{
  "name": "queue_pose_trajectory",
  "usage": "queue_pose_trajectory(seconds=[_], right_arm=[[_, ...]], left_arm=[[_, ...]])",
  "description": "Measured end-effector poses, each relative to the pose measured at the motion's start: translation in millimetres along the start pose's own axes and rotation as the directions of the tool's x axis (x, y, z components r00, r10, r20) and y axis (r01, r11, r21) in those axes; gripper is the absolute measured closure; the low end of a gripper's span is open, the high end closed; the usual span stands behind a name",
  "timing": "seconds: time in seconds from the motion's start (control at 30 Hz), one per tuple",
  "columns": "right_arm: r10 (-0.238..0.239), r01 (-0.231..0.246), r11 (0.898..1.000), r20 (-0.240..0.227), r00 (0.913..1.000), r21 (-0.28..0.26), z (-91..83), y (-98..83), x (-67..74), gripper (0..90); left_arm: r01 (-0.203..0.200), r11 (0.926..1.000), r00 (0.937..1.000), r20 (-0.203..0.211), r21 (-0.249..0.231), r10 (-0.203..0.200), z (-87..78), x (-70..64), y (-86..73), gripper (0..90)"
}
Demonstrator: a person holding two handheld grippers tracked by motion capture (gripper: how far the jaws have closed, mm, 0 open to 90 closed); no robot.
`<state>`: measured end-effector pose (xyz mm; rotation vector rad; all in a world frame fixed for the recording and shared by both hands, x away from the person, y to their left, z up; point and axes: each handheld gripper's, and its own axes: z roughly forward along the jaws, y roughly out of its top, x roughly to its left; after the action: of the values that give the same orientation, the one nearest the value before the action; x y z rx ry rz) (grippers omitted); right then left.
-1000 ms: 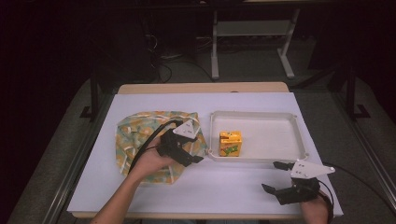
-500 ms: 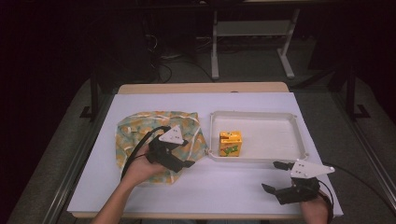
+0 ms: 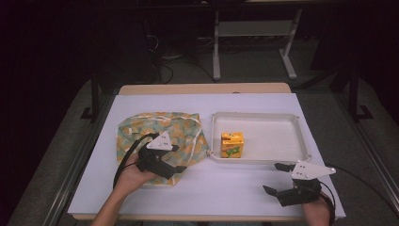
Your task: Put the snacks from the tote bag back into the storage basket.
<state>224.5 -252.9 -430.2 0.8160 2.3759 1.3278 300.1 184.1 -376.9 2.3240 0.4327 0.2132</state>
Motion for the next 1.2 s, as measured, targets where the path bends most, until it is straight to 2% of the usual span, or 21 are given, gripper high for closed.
queue_pose_trajectory(seconds=[0.17, 0.23, 0.4, 0.47, 0.7, 1.0, 1.2], right_arm=[[0.006, -0.006, 1.000, -0.002, 1.0000, 0.007, 0.7, 0.1, 0.1, 13.5], [0.004, -0.004, 1.000, -0.002, 1.0000, 0.006, 0.8, 0.1, 0.0, 13.4], [0.002, -0.002, 1.000, 0.003, 1.0000, 0.004, 0.5, 0.0, -0.4, 13.5], [-0.001, 0.001, 1.000, 0.002, 1.0000, 0.003, 0.6, 0.1, -0.6, 13.4], [0.004, -0.004, 1.000, 0.001, 1.0000, 0.007, 0.9, 0.2, -0.2, 13.5], [0.003, -0.003, 1.000, 0.000, 1.0000, 0.010, 0.9, 0.2, 0.0, 13.4], [0.001, -0.001, 1.000, 0.002, 1.0000, 0.007, 0.2, -0.2, 0.2, 13.4]], left_arm=[[0.006, 0.9999, 0.9999, -0.014, -0.009, -0.006, -3.2, -3.8, -7.5, 23.0], [0.021, 0.9996, 0.9998, -0.003, -0.018, -0.021, -4.5, -4.3, -10.5, 22.9], [0.039, 0.9990, 0.9992, -0.009, -0.021, -0.039, -6.5, -5.9, -20.0, 22.2], [0.038, 0.9990, 0.9990, -0.022, -0.024, -0.038, -6.9, -7.8, -24.5, 22.2], [0.074, 0.9961, 0.9971, -0.014, -0.048, -0.074, -8.9, -10.5, -37.0, 22.2], [0.083, 0.9950, 0.9959, -0.029, -0.054, -0.085, -11.3, -13.2, -47.8, 22.1], [0.071, 0.9960, 0.9969, -0.031, -0.055, -0.073, -9.2, -17.2, -50.8, 21.8]])
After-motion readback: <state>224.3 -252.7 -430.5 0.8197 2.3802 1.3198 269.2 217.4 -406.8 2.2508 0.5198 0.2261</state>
